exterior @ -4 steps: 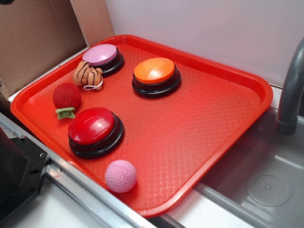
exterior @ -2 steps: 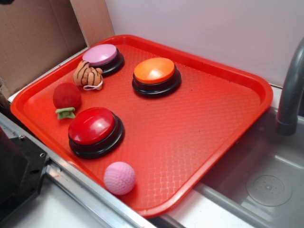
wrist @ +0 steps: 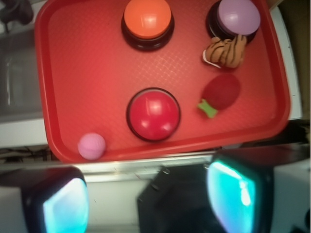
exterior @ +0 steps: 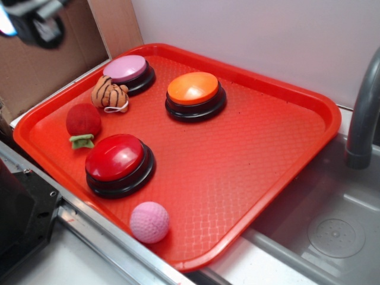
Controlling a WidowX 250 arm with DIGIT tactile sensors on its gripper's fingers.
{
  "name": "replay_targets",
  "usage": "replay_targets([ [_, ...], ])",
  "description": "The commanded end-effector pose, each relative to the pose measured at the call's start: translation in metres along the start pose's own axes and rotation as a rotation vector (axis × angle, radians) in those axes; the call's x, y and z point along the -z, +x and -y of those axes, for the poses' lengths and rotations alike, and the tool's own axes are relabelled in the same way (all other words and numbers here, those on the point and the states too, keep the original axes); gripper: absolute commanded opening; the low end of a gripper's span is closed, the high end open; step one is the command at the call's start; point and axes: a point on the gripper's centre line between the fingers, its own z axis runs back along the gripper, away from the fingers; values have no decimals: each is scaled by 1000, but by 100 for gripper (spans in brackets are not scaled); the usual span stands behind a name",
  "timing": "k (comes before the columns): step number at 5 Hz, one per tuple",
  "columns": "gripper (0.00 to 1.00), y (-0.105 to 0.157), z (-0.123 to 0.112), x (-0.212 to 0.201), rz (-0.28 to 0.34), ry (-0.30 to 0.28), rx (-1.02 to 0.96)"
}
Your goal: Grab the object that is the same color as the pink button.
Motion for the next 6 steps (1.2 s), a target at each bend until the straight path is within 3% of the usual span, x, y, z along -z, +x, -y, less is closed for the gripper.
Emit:
replay_targets([
  [1, 100, 6, 41, 66, 38, -7, -62],
  [3, 100, -5, 59, 126, -16, 0, -98],
  [4, 100, -15, 63, 153, -47, 33, -103],
  [6, 100, -22, 61, 182, -77, 73, -104],
])
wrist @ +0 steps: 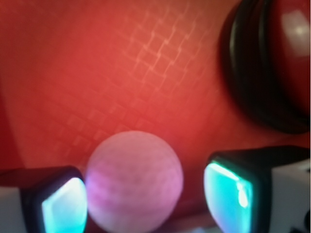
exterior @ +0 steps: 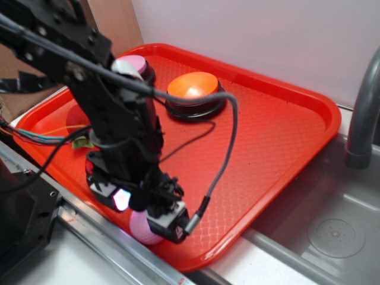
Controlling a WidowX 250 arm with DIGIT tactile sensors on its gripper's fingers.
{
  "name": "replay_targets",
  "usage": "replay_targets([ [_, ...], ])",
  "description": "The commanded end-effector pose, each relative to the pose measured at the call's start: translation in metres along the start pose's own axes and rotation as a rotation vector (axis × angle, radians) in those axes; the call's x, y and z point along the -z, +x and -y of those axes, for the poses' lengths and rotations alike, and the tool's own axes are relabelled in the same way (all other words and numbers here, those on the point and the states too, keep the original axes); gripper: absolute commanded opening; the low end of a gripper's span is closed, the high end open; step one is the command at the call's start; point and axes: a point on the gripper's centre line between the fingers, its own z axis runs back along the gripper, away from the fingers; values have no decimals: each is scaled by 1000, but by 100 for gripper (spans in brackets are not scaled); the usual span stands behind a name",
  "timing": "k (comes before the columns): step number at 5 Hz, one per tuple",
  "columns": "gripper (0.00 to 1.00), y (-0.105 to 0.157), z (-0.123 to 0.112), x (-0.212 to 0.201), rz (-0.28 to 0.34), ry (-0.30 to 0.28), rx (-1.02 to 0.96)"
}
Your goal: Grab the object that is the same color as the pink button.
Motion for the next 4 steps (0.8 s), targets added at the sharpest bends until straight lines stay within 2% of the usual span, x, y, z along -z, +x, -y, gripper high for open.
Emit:
replay_targets([
  [1, 0, 0, 0, 8, 17, -2, -26],
  [2, 0, 9, -2, -14, 27, -32, -21],
  [4, 0, 64, -32, -89, 65, -62, -74],
])
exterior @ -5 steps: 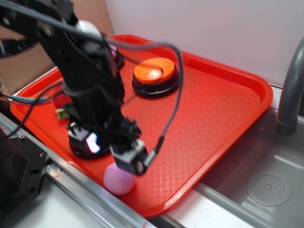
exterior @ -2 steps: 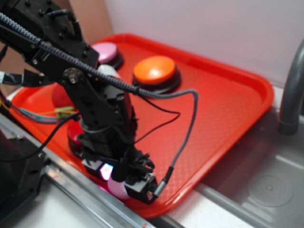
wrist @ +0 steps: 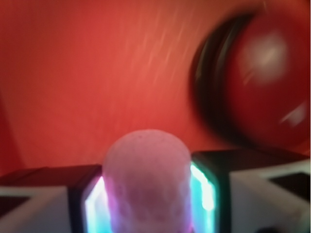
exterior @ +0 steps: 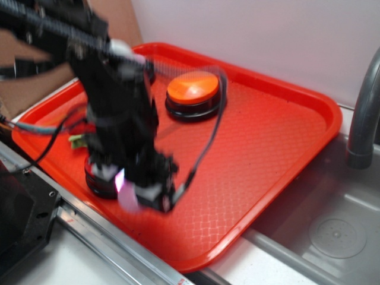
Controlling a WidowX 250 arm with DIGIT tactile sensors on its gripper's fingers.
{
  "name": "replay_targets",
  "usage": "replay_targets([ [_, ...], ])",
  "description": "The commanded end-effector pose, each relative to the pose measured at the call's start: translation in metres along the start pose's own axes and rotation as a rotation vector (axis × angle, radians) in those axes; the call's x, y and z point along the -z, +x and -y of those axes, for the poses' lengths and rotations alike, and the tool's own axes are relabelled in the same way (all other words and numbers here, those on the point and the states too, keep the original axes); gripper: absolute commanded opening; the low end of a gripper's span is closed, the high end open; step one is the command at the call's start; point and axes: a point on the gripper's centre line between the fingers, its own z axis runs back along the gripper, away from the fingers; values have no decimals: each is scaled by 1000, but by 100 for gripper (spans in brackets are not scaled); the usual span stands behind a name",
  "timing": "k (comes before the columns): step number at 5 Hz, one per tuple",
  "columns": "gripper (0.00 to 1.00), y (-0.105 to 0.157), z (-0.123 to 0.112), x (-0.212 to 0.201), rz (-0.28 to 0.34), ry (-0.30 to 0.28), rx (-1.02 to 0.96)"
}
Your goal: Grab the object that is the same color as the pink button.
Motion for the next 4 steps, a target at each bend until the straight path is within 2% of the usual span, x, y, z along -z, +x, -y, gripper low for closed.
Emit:
replay_targets([
  [1, 0, 68, -28, -84, 83, -75, -64],
  [2, 0, 90, -46, -113, 122, -110, -126],
  [3, 0, 96, -53, -122, 189, -135, -159],
  [4, 0, 94, -55, -120, 158, -114, -140],
])
